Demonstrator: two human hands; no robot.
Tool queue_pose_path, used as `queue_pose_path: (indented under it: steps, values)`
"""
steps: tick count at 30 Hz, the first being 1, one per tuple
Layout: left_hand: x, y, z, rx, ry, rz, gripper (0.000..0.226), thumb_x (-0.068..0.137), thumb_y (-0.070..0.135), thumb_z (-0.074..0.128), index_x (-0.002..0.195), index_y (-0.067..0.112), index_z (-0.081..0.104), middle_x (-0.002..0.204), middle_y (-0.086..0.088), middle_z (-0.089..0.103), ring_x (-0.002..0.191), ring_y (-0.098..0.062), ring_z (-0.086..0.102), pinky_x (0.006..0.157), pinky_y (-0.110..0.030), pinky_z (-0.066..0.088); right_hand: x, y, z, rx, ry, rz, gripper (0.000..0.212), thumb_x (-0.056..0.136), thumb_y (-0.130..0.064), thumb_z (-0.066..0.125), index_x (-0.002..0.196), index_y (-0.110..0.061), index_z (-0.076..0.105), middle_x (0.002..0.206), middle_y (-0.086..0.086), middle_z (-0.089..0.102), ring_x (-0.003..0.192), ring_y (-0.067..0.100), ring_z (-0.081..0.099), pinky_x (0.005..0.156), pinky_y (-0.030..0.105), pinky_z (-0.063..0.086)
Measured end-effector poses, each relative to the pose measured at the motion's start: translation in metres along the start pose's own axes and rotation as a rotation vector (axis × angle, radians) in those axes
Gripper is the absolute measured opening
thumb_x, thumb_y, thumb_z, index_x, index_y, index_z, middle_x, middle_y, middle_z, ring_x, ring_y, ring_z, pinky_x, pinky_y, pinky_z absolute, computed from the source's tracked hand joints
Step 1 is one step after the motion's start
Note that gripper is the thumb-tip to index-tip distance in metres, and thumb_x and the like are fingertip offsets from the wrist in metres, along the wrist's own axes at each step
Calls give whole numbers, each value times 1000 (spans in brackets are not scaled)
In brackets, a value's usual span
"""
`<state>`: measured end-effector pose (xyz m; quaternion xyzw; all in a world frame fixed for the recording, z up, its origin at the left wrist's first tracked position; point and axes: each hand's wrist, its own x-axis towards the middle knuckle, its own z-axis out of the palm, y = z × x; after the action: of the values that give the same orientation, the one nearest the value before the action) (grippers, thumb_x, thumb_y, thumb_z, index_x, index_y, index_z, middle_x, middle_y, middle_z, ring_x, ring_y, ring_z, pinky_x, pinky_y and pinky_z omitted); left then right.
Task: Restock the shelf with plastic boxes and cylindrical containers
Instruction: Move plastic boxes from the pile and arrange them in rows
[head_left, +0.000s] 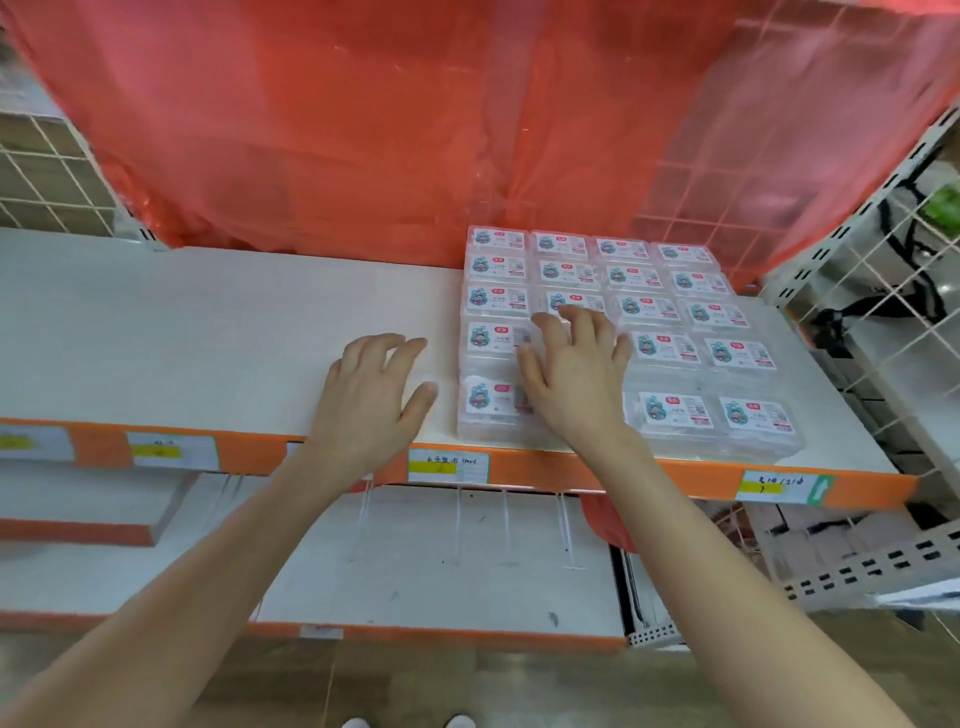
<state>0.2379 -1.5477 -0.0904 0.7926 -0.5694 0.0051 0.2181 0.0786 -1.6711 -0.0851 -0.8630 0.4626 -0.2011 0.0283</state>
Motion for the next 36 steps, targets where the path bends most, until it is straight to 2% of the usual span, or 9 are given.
queue_pose_path:
  steps: [9, 12, 15, 18, 22, 26, 36]
  values:
    - [-48, -105, -54, 59, 50, -207, 61, 82, 42, 33, 130, 9, 51, 129, -16, 51, 123, -33, 41, 93, -44, 37, -9, -152, 44, 20, -83, -301, 42, 94, -37, 44, 130, -17, 50, 138, 12, 43, 128, 28, 34, 100, 45, 24]
    - [-77, -161, -81, 79, 65, -250, 68, 81, 50, 27, 128, 8, 52, 129, -17, 51, 122, -34, 42, 94, -46, 37, -17, -212, 65, 16, -139, -348, 42, 94, -37, 42, 131, -17, 48, 139, 11, 41, 128, 28, 32, 101, 46, 22]
    - [-106, -214, -108, 93, 71, -318, 63, 80, 46, 32, 127, 8, 53, 128, -17, 51, 122, -34, 42, 93, -46, 39, -27, -270, 85, 4, -203, -367, 43, 96, -37, 37, 133, -19, 44, 142, 9, 37, 130, 26, 28, 102, 45, 20]
    - [-134, -264, -132, 105, 82, -341, 67, 81, 49, 27, 125, 7, 54, 128, -17, 51, 120, -35, 44, 93, -45, 39, -37, -327, 103, -4, -244, -393, 42, 97, -38, 34, 134, -21, 42, 142, 7, 35, 130, 25, 28, 102, 44, 22]
    - [-173, -327, -155, 145, 51, -405, 48, 94, 40, 43, 132, 11, 46, 135, -14, 44, 125, -32, 37, 99, -43, 34, -52, -404, 118, 53, -283, -454, 41, 96, -37, 36, 132, -19, 45, 137, 8, 40, 125, 27, 33, 98, 41, 27]
    - [-205, -371, -178, 176, 84, -480, 46, 93, 38, 42, 131, 13, 46, 136, -9, 44, 126, -29, 36, 97, -41, 33, -65, -467, 127, 72, -296, -545, 41, 97, -38, 35, 131, -18, 45, 135, 8, 42, 123, 27, 34, 97, 40, 27]
    - [-256, -457, -220, 163, 178, -681, 46, 93, 37, 45, 131, 12, 48, 135, -8, 48, 126, -30, 39, 100, -45, 36, -70, -593, 151, 129, -363, -766, 41, 97, -36, 33, 132, -18, 44, 137, 8, 41, 126, 27, 32, 102, 43, 25]
